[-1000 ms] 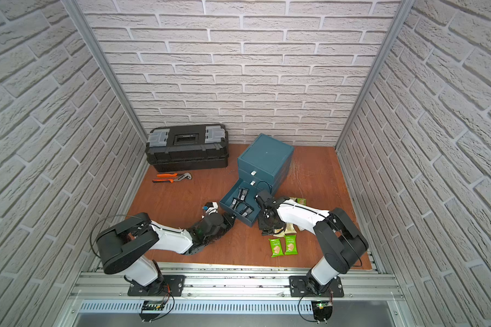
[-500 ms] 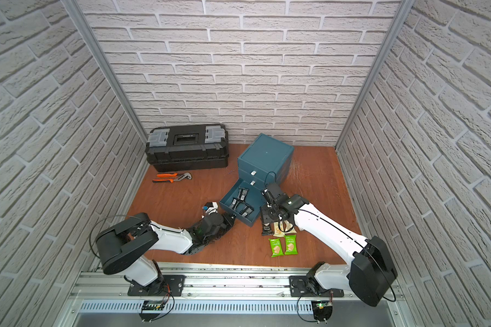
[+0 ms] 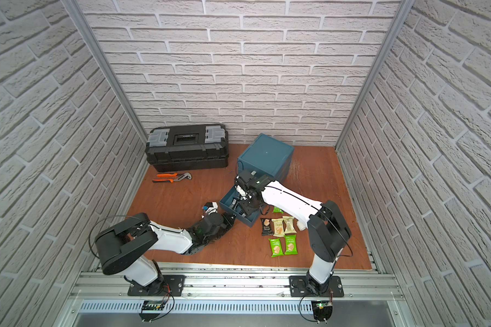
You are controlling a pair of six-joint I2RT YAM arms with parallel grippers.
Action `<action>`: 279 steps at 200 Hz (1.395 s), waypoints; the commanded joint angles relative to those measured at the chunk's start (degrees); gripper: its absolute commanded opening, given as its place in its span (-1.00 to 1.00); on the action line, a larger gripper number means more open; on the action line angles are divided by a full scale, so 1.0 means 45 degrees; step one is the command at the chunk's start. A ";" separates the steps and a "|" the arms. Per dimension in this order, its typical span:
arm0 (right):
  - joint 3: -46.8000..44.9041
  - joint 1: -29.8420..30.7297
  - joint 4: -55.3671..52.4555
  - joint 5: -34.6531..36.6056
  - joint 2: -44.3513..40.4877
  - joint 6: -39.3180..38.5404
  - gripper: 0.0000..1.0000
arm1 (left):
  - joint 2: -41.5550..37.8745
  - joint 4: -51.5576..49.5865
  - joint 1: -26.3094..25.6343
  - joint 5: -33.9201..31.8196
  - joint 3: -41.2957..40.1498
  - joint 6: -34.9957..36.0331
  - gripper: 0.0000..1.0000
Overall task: Take the cookies out of the drawer
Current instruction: Adjust the cookie in the drawer.
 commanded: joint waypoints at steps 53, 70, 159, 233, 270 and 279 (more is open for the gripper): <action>0.3159 0.0182 -0.0151 0.1412 0.2453 0.3571 0.21 | -0.0084 -0.0367 0.0090 0.0007 -0.0058 0.0097 -1.00; 0.3465 0.0229 0.0044 0.1797 0.3044 0.4811 0.22 | -0.0071 -0.0345 0.0090 0.0014 -0.0079 0.0087 -1.00; 0.3572 0.0567 0.1800 0.3493 0.3966 0.6947 0.34 | -0.0308 -0.0542 0.0036 0.0048 -0.0110 0.0087 -1.00; 0.3639 0.0689 0.2383 0.4162 0.4593 0.7712 0.28 | -0.0534 -0.0675 -0.0113 -0.0120 -0.0217 0.0036 -1.00; 0.3610 0.0715 0.2771 0.4278 0.4962 0.8005 0.25 | -0.0514 -0.0677 -0.0125 -0.0120 -0.0198 0.0009 -1.00; 0.3637 0.0729 0.2834 0.4321 0.5090 0.8069 0.25 | -0.0495 -0.0677 -0.0118 -0.0128 -0.0198 0.0009 -1.00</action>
